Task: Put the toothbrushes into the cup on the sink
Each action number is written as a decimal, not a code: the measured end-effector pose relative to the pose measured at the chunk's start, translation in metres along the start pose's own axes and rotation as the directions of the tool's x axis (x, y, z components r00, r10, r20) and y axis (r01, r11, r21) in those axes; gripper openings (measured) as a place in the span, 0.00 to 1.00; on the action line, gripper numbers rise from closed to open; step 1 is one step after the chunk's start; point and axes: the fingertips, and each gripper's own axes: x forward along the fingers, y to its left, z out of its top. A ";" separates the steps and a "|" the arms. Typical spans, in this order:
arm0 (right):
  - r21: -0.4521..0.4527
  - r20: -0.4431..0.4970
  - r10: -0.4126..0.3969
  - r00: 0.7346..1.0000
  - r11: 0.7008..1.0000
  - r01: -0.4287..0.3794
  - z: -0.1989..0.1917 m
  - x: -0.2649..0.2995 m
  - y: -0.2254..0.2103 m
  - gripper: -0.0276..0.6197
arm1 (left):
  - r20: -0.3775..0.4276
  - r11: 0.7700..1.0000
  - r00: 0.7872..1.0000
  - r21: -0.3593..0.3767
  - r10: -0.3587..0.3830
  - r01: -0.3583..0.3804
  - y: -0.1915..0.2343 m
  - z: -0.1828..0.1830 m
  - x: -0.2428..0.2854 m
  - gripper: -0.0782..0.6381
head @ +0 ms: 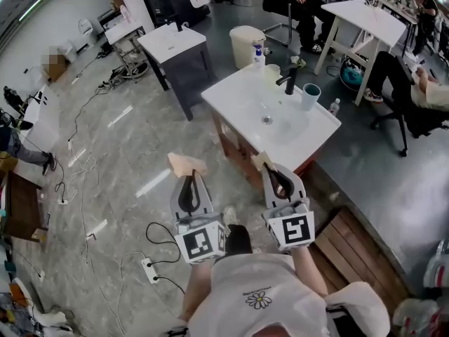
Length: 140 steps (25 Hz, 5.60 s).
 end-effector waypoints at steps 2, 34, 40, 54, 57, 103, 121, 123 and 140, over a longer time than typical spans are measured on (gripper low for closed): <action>-0.007 -0.007 0.001 1.000 1.000 -0.001 -0.007 0.008 -0.007 0.07 | 0.002 1.000 1.000 -0.011 -0.016 0.016 -0.004 -0.008 0.014 0.16; -0.037 -0.080 -0.189 0.979 0.982 0.187 -0.063 0.393 -0.106 0.07 | 0.093 0.961 0.969 -0.135 -0.230 0.241 0.101 -0.048 0.421 0.16; -0.066 -0.071 -0.211 0.975 0.976 0.207 -0.062 0.415 -0.121 0.07 | 0.087 0.946 0.961 -0.173 -0.264 0.276 0.094 -0.060 0.444 0.16; -0.084 0.008 -0.340 0.940 0.937 0.340 -0.051 0.357 -0.193 0.07 | 0.135 0.907 0.919 -0.159 -0.371 0.389 0.005 -0.056 0.458 0.16; -0.101 -0.001 -0.423 0.906 0.902 0.421 -0.049 0.315 -0.222 0.07 | 0.171 0.868 0.876 -0.143 -0.452 0.476 -0.044 -0.047 0.452 0.16; -0.072 -0.087 -0.865 0.495 0.501 0.863 -0.092 0.191 -0.393 0.07 | 0.293 0.422 0.435 -0.109 -0.851 0.900 -0.204 -0.006 0.469 0.16; -0.021 -0.406 -0.803 0.436 0.486 0.874 -0.236 0.183 -0.414 0.07 | 0.245 0.468 0.480 -0.111 -0.842 0.877 -0.198 -0.026 0.487 0.16; -0.012 -0.412 -0.803 0.430 0.477 0.879 -0.237 0.180 -0.414 0.07 | 0.243 0.463 0.477 -0.117 -0.844 0.879 -0.199 -0.025 0.486 0.16; -0.149 -0.096 -0.885 0.455 0.465 0.873 -0.099 0.197 -0.414 0.16 | 0.259 0.457 0.470 -0.114 -0.844 0.882 -0.202 -0.020 0.486 0.16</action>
